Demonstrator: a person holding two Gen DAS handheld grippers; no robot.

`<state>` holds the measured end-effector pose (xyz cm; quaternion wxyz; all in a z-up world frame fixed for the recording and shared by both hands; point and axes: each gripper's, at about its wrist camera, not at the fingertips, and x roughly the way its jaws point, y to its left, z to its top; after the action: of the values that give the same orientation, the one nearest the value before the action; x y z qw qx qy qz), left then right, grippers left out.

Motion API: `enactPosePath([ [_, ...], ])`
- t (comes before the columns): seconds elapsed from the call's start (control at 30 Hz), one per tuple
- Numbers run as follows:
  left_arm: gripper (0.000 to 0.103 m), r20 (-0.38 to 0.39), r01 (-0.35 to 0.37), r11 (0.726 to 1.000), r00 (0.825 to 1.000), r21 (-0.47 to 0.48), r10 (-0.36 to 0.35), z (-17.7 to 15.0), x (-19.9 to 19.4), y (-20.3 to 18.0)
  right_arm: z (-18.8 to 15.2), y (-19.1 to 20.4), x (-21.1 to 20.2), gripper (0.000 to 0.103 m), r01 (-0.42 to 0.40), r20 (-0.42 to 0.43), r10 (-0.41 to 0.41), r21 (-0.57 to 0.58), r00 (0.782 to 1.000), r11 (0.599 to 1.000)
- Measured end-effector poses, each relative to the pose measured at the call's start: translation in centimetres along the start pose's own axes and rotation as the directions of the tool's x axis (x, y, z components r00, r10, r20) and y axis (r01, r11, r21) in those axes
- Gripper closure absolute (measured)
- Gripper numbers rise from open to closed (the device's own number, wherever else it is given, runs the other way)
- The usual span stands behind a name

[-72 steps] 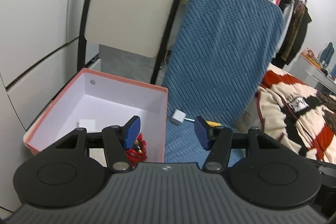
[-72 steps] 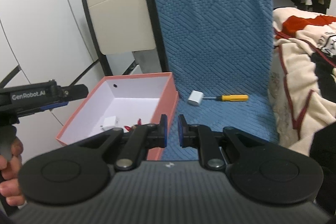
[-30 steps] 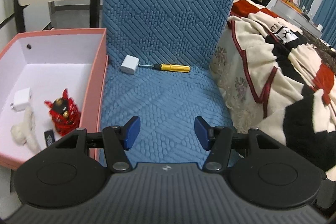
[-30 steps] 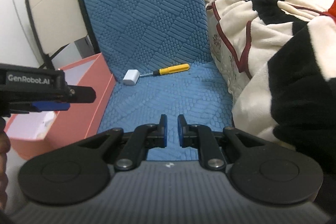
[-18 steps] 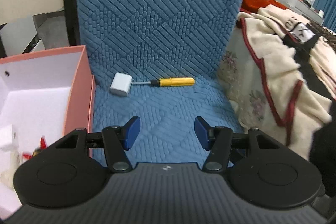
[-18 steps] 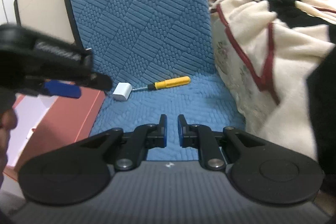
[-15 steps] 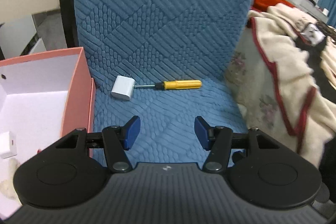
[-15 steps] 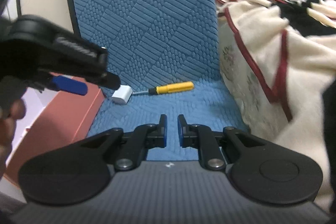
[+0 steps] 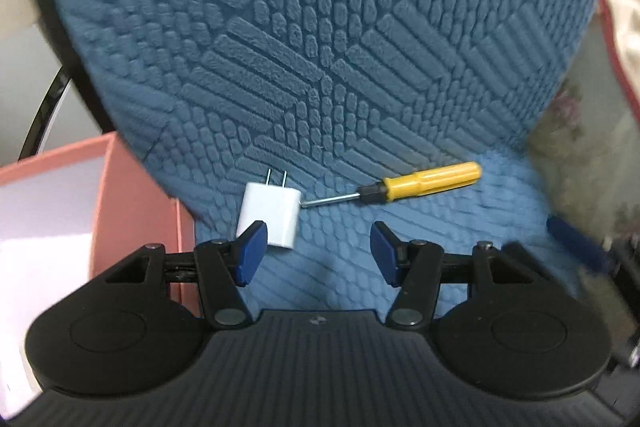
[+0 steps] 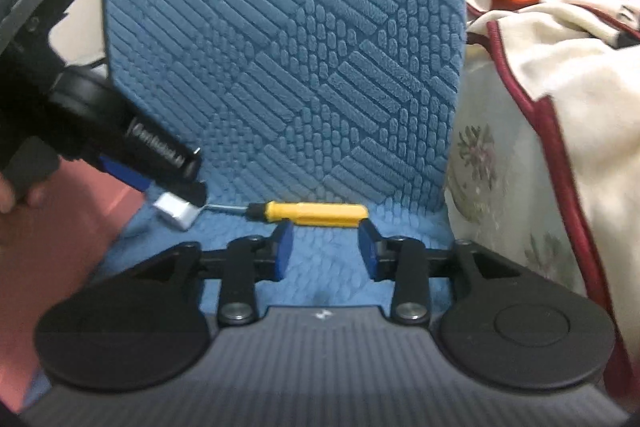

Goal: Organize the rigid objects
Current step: 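Grasp the white plug charger with the left gripper while the right gripper approaches the screwdriver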

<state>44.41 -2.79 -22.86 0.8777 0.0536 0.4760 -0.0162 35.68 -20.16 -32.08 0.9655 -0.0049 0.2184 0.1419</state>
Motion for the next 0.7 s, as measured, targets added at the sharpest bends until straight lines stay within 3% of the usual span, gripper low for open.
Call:
enactPosePath([
  [0.33, 0.040, -0.072, -0.110, 0.988, 0.990, 0.107, 0.118, 1.5, 4.8, 0.3, 1.5, -2.6, 8.1, 0.056, -0.083, -0.128, 0.078, -0.033, 0.989, 0.996],
  [0.5, 0.041, -0.098, -0.114, 0.988, 0.987, 0.106, 0.124, 1.3, 6.2, 1.0, 2.2, -2.5, 9.9, 0.050, -0.140, -0.156, 0.124, -0.097, 0.980, 0.985],
  [0.7, 0.051, -0.069, -0.126, 0.989, 0.989, 0.081, 0.131, 0.4, 6.6, 1.6, 3.0, -3.0, 10.6, 0.050, -0.176, -0.221, 0.146, -0.123, 0.964, 0.977],
])
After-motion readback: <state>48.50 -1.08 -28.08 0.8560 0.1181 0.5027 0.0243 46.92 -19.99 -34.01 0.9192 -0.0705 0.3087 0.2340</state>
